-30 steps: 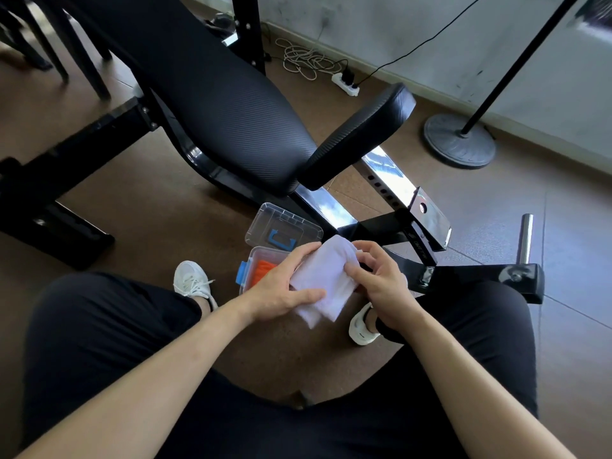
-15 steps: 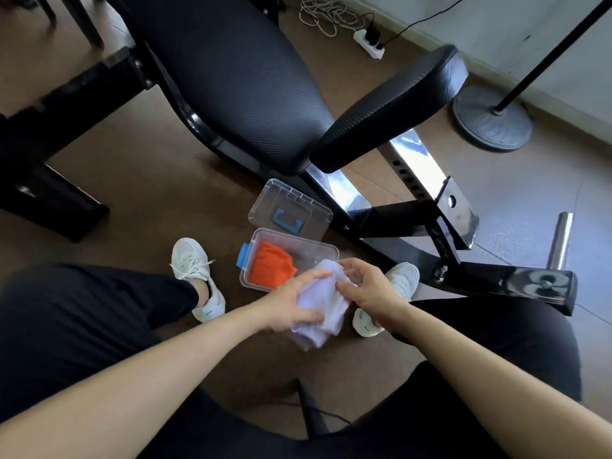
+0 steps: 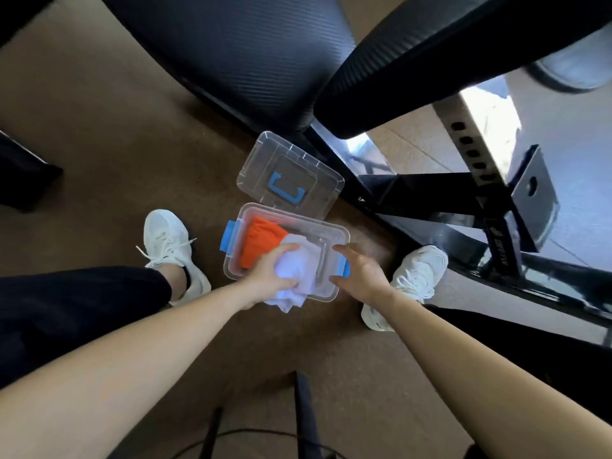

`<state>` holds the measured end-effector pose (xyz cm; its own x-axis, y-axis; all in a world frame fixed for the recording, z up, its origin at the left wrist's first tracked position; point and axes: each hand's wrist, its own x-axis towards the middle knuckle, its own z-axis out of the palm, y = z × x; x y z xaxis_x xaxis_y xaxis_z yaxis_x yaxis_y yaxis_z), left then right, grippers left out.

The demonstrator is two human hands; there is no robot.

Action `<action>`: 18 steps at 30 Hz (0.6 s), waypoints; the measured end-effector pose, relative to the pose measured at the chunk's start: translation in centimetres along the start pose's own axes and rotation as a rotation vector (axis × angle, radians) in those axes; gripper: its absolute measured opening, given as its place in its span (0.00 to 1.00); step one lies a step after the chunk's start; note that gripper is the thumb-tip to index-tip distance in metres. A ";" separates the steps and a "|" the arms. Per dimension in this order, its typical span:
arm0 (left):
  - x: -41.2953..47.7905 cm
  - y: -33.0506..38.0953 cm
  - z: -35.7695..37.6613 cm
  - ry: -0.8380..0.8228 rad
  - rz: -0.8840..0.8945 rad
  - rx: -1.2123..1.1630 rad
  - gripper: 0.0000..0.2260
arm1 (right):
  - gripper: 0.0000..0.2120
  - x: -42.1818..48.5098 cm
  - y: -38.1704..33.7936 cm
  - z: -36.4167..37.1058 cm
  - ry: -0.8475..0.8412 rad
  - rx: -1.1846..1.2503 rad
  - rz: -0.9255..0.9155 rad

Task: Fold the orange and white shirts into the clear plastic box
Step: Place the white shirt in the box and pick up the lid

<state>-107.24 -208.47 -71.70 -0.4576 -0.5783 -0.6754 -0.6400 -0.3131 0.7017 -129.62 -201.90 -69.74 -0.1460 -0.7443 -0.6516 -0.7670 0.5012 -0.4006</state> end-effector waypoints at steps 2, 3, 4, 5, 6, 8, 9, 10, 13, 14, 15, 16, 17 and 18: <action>2.4 -0.4 0.5 0.026 0.021 -0.014 0.32 | 0.43 1.7 1.4 0.8 -0.013 -0.101 0.011; 3.7 -0.8 0.9 0.030 0.013 -0.034 0.32 | 0.47 2.5 2.1 1.2 -0.028 -0.143 0.017; 4.7 -0.9 1.3 0.027 0.008 -0.064 0.31 | 0.51 3.3 2.7 1.6 -0.040 -0.178 0.017; 6.0 -1.5 1.7 0.026 0.003 -0.072 0.31 | 0.54 3.9 3.4 2.0 -0.048 -0.206 0.010; 7.0 -1.8 2.1 0.033 0.008 -0.074 0.32 | 0.57 4.4 4.0 2.4 -0.046 -0.228 -0.009; 9.0 -2.6 3.0 0.043 0.016 -0.025 0.32 | 0.60 5.1 5.1 3.1 -0.026 -0.245 -0.050; 9.8 -3.1 3.4 0.034 0.013 0.013 0.32 | 0.60 5.3 5.6 3.4 -0.013 -0.244 -0.070; 10.6 -3.5 3.7 0.028 0.021 0.037 0.33 | 0.60 5.3 6.0 3.7 -0.003 -0.237 -0.089; 12.9 -4.9 4.8 -0.025 0.009 0.124 0.36 | 0.58 5.4 6.8 4.4 0.015 -0.196 -0.127; 13.6 -5.4 5.1 -0.050 0.012 0.169 0.37 | 0.58 5.4 7.0 4.5 0.024 -0.192 -0.139; 14.2 -5.9 5.3 -0.077 0.006 0.217 0.39 | 0.58 5.5 7.1 4.6 0.030 -0.196 -0.150; 14.7 -6.1 5.4 -0.105 -0.002 0.262 0.41 | 0.57 5.5 7.2 4.6 0.033 -0.202 -0.156; 15.0 -6.2 5.3 -0.125 -0.019 0.301 0.41 | 0.57 5.4 7.3 4.6 0.032 -0.201 -0.156; 15.2 -6.3 5.2 -0.131 -0.032 0.343 0.41 | 0.58 5.4 7.3 4.6 0.030 -0.192 -0.152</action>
<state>-113.38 -211.35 -87.52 -0.4951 -0.4640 -0.7346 -0.8147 -0.0457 0.5780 -133.13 -200.24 -79.11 -0.0356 -0.8191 -0.5726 -0.8857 0.2912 -0.3615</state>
